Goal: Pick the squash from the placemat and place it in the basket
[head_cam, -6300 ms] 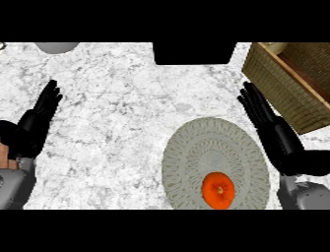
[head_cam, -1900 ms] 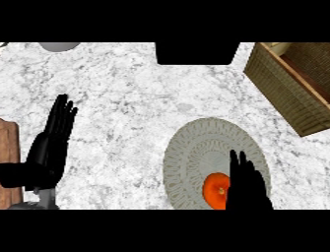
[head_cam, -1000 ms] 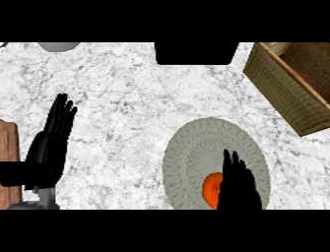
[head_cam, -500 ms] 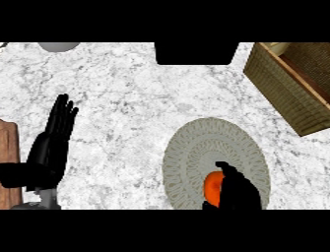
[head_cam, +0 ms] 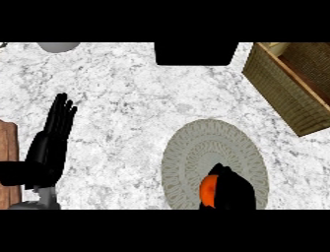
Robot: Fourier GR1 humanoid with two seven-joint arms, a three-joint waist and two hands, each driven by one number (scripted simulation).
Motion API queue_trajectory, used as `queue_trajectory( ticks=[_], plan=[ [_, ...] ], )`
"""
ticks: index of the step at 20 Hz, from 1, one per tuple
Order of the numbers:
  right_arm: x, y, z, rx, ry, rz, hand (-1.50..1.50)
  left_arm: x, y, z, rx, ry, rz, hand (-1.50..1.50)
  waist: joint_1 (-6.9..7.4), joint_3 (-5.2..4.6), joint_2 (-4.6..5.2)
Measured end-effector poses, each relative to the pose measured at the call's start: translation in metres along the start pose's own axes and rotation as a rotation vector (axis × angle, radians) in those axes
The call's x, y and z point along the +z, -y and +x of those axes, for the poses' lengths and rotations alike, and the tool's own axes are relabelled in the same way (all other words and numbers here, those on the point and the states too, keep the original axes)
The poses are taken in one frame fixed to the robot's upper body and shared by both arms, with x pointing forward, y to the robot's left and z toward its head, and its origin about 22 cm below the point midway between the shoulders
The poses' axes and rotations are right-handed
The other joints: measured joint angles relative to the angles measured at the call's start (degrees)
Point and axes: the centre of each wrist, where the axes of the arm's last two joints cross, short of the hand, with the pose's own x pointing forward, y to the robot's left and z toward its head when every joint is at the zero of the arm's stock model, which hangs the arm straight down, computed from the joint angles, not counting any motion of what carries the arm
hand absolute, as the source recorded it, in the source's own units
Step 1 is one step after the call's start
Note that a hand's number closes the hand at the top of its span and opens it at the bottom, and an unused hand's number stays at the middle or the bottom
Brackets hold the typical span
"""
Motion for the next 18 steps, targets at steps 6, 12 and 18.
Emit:
queue_trajectory(
  ticks=[6, 12, 18],
  plan=[
    [-0.006, 0.002, 0.011, 0.027, 0.025, -0.04, 1.5, 0.005, 0.004, -0.003, 0.001, -0.003, 0.001, 0.0, 0.2, 0.13, 0.16],
    [-0.083, 0.052, 0.028, -0.049, -0.15, -0.164, 1.5, 0.0, 0.014, 0.005, 0.008, 0.025, -0.049, 0.0, 3.33, 0.28, 1.99],
    [-0.135, 0.116, 0.051, -0.128, -0.258, -0.327, 1.5, -0.005, 0.025, 0.011, 0.018, 0.049, -0.093, 0.0, 6.07, 0.31, 2.83]
  ],
)
